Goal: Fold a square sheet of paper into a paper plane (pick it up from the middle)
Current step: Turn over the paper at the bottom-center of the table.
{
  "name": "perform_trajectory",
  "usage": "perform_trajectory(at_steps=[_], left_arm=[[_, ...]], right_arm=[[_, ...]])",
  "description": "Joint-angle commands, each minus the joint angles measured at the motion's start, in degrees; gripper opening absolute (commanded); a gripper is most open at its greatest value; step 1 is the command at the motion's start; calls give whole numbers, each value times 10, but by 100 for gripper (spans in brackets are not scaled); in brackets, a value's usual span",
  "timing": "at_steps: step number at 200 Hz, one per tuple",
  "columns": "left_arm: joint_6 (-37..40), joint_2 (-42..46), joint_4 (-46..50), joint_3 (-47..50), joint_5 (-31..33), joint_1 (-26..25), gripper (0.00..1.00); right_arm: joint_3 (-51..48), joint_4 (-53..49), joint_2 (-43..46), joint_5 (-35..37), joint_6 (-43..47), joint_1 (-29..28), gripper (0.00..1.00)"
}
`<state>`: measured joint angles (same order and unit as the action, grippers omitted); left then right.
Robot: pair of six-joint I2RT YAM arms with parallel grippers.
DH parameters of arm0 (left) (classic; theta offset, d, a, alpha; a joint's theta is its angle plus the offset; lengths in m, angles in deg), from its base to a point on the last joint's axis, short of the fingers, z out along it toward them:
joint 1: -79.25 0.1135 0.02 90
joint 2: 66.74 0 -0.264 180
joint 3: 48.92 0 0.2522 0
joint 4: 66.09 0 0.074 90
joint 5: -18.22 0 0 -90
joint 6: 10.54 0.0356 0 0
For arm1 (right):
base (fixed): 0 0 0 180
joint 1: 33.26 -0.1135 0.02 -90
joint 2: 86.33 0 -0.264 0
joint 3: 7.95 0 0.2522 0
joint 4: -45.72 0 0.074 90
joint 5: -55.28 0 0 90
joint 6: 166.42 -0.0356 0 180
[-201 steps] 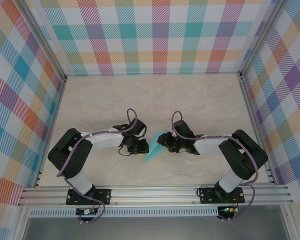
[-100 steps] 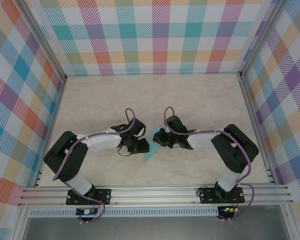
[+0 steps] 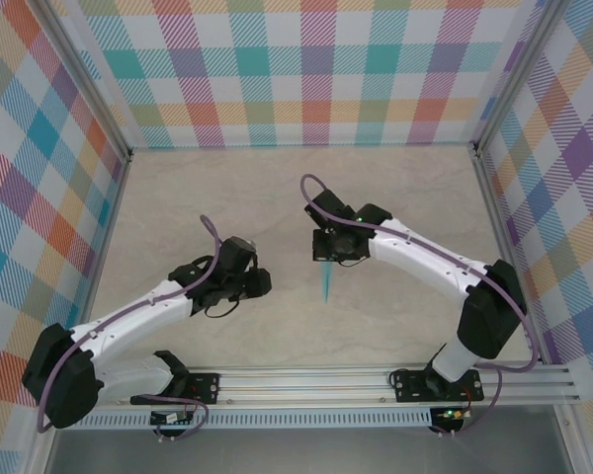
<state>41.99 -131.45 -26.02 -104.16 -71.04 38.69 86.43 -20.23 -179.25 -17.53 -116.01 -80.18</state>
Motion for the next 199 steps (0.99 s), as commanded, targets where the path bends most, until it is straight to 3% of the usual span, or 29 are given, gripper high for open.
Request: perform_trajectory(at_steps=[1,54,106,144,170,199], left_arm=[[-36,40,41,23,78,10,34],[-85,147,77,60,155,20,41],[-91,196,101,77,167,24,44],[-89,199,102,83,162,25,45],[-86,202,100,83,163,26,46],[-87,208,97,84,155,27,47]], right_arm=[[42,-244,-63,163,14,-16,4],[137,-252,-228,147,-25,-73,7],[269,-243,-359,69,-40,-123,18],[255,-141,-336,-46,0,-127,36],[175,-13,-252,-130,17,-127,52],[80,90,-157,-161,18,-123,70]])
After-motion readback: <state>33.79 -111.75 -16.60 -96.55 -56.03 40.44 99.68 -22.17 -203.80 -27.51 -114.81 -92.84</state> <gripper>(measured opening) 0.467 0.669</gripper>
